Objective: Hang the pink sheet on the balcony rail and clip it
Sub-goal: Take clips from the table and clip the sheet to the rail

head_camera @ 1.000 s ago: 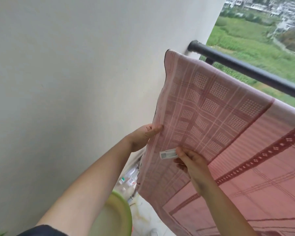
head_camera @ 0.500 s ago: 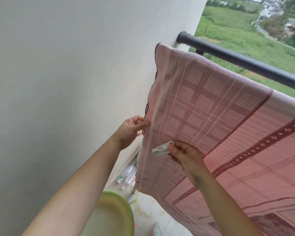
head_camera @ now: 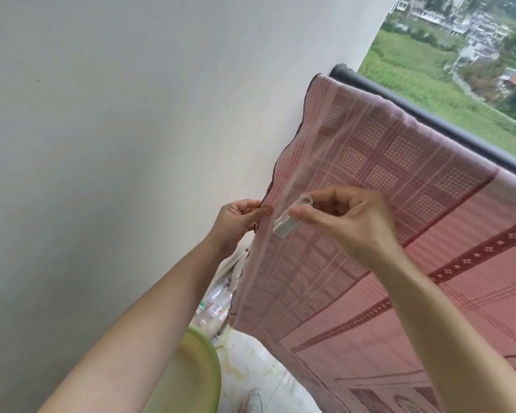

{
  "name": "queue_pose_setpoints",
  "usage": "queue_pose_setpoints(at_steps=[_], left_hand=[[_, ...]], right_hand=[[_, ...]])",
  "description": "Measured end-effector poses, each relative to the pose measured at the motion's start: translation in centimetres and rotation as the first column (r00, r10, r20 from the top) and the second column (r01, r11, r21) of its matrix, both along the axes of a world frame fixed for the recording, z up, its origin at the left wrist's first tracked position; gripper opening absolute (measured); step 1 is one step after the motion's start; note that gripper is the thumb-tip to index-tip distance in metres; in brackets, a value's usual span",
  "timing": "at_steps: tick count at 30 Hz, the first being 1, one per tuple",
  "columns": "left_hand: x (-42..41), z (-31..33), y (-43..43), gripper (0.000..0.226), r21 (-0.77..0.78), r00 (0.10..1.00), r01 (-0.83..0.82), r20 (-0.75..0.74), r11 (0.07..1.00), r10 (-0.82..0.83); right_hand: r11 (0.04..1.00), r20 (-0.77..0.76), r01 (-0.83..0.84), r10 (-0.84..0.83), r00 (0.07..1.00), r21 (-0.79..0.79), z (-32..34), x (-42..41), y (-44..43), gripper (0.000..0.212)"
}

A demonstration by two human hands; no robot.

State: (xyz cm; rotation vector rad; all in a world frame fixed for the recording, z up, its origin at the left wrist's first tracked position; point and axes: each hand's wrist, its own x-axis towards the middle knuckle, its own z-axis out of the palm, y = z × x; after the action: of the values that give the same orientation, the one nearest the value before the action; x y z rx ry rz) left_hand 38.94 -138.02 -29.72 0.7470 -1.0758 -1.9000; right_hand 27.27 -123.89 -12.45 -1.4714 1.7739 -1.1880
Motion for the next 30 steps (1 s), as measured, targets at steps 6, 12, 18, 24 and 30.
queue_pose_setpoints(at_steps=[6,12,18,24,30], left_hand=[[0.0,0.8,0.7,0.023,0.036,1.000,-0.031,0.000,0.999,0.031],[0.6,1.3,1.1,0.030,0.035,0.999,-0.033,0.020,0.999,0.032],[0.8,1.6,1.6,0.027,-0.007,0.998,-0.042,0.055,0.999,0.043],[0.9,2.0,1.8,0.022,-0.054,0.990,-0.069,0.120,0.996,0.075],[1.1,2.3,1.9,0.023,-0.057,0.984,-0.063,0.164,0.996,0.072]], right_hand=[[0.972,-0.620,-0.213,0.107,0.777,-0.099,7.0,2.5,-6.2,0.025],[0.938,-0.837,-0.242,0.332,0.434,0.247,8.9,5.3,-13.3,0.024],[0.831,-0.814,-0.113,0.556,0.165,0.545,5.5,5.8,-17.7,0.027],[0.733,-0.735,0.057,0.677,0.050,0.678,3.3,4.8,-17.9,0.039],[0.731,-0.733,0.063,0.676,0.076,0.680,3.7,3.6,-16.9,0.050]])
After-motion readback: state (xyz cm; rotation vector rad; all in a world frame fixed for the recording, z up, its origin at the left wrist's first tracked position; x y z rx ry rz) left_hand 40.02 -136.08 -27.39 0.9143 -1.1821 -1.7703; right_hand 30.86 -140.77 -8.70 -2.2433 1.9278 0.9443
